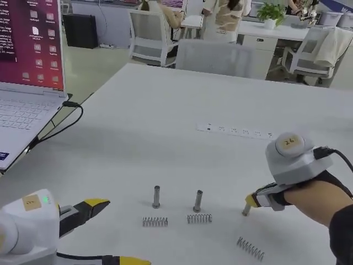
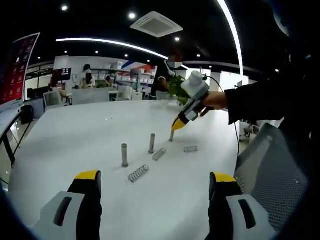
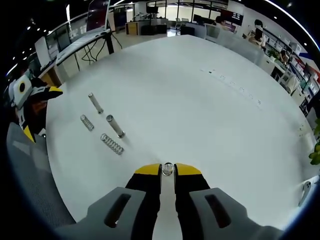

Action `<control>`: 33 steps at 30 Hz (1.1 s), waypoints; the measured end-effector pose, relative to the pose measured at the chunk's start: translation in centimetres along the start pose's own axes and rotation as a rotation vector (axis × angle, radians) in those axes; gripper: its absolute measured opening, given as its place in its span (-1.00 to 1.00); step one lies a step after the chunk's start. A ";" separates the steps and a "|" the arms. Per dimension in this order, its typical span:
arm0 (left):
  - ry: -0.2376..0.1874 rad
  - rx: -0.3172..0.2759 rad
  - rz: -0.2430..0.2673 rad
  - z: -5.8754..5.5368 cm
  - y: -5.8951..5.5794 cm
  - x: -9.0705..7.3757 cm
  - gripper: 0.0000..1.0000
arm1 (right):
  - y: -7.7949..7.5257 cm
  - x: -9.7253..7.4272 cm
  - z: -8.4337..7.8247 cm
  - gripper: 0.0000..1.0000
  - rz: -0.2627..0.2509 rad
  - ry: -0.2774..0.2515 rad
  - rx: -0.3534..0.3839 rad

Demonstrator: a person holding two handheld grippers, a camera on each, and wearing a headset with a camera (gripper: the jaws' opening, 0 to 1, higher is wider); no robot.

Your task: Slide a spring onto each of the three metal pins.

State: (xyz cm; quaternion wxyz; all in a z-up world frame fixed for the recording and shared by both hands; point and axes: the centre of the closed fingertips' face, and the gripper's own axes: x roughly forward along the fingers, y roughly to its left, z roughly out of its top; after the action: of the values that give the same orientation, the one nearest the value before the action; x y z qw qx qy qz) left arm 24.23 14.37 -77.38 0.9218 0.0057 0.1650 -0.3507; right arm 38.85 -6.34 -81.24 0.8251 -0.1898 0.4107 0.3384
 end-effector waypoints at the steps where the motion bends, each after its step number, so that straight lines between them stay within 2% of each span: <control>1: -0.002 0.000 -0.001 0.0 0.0 0.0 0.72 | 0.0 -0.1 0.0 -0.84 -0.002 -0.001 -0.006; 12: -0.007 0.002 -0.001 0.0 -0.1 -0.1 0.72 | 0.0 -0.4 -0.3 -0.67 -0.015 -0.007 -0.019; 21: -0.008 0.003 -0.007 0.2 -0.3 0.2 0.73 | -0.3 -1.2 -0.4 -0.62 -0.026 -0.023 -0.017; 33: -0.005 0.003 -0.015 0.2 -0.7 0.5 0.72 | 0.2 -2.1 -2.1 -0.61 -0.022 -0.018 -0.026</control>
State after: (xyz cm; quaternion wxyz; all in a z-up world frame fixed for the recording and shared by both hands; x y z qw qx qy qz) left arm 24.20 13.52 -77.24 0.9195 0.0050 0.1624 -0.3580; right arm 36.66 -8.32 -80.82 0.8300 -0.2019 0.3966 0.3362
